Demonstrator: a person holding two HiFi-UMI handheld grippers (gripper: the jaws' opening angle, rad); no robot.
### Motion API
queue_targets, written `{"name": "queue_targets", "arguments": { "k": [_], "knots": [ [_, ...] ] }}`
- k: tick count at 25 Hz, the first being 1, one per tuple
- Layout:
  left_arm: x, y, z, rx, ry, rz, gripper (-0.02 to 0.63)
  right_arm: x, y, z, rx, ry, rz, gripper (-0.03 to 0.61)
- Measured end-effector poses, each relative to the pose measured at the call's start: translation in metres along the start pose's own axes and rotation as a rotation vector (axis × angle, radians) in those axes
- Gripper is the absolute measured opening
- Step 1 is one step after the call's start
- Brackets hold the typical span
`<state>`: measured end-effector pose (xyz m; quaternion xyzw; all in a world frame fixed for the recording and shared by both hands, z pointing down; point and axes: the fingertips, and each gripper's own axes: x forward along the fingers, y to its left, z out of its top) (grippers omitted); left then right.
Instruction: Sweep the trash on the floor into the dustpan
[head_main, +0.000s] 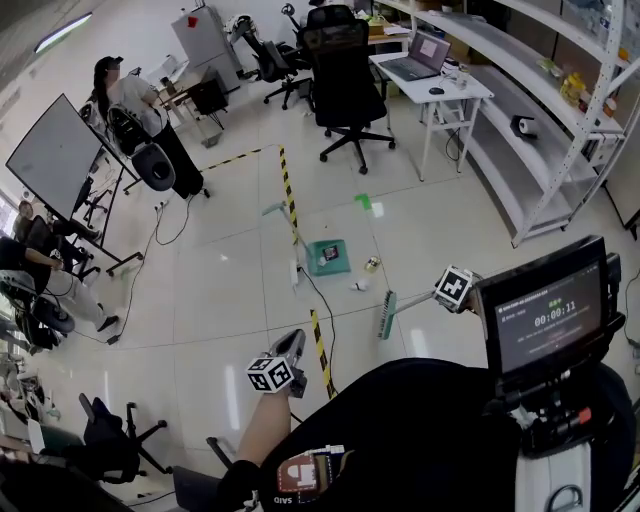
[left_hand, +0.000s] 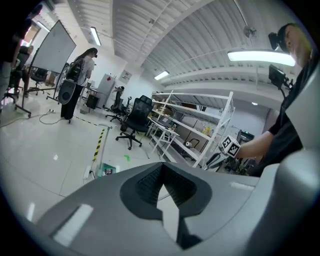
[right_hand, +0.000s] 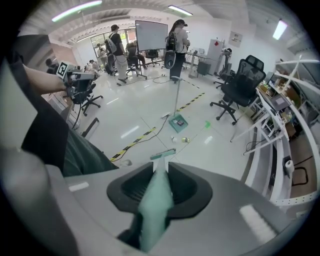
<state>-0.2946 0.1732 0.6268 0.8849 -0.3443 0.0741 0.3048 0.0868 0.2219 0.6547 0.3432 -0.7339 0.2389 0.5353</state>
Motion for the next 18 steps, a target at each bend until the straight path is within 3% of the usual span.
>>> {"name": "queue_targets", "arguments": {
  "k": [4, 9, 18],
  "knots": [
    [0.023, 0.003, 0.003, -0.053, -0.009, 0.020, 0.002, 0.002, -0.018, -0.013, 0.013, -0.014, -0.012, 0.089],
    [0.035, -0.033, 0.001, -0.030, 0.020, 0.014, 0.002, -0.023, -0.041, -0.054, 0.024, 0.037, -0.060, 0.090],
    [0.044, -0.056, 0.003, 0.001, 0.026, -0.013, 0.002, -0.026, -0.040, -0.066, 0.027, 0.001, -0.033, 0.089]
  ]
}}
